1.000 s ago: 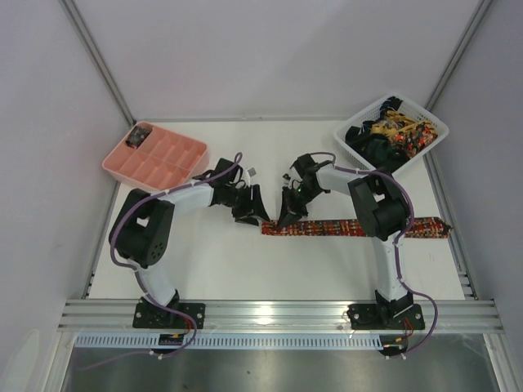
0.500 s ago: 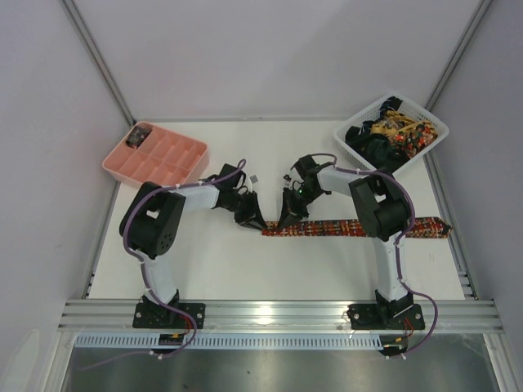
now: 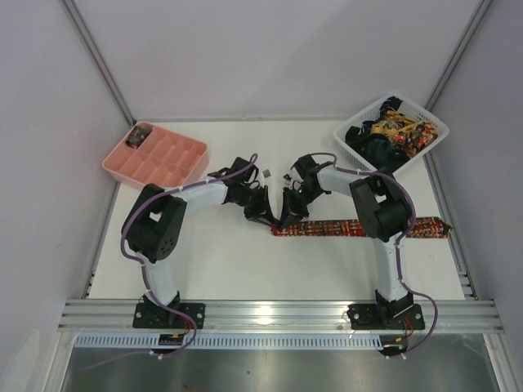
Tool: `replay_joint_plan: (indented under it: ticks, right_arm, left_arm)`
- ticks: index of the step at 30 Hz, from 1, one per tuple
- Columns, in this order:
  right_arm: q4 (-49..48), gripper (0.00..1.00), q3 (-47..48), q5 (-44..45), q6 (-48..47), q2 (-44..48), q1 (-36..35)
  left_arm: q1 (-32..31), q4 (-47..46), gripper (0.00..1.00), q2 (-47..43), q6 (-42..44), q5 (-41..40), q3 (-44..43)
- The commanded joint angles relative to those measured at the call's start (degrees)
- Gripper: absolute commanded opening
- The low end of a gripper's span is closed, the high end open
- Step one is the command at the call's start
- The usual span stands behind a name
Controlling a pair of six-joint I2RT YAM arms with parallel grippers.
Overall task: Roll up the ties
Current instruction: Roll the tie
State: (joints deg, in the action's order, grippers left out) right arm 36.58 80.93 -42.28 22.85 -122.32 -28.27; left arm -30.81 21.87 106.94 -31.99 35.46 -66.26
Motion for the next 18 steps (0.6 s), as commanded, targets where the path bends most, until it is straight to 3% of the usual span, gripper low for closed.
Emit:
replay_joint_plan:
  ticks: [1,18]
  right_arm:
    - [-0.46,0.04,0.73,2.99,-0.44,2.26,-1.26]
    - [-2.3,0.04,-2.0,1.24,0.7,4.37,-1.0]
  left_arm:
    - [-2.67,-0.07,0.0,-1.38,-0.97,0.93,-4.22]
    - [-6.11,5.64,0.0,5.74,-0.09,-1.53,-11.44]
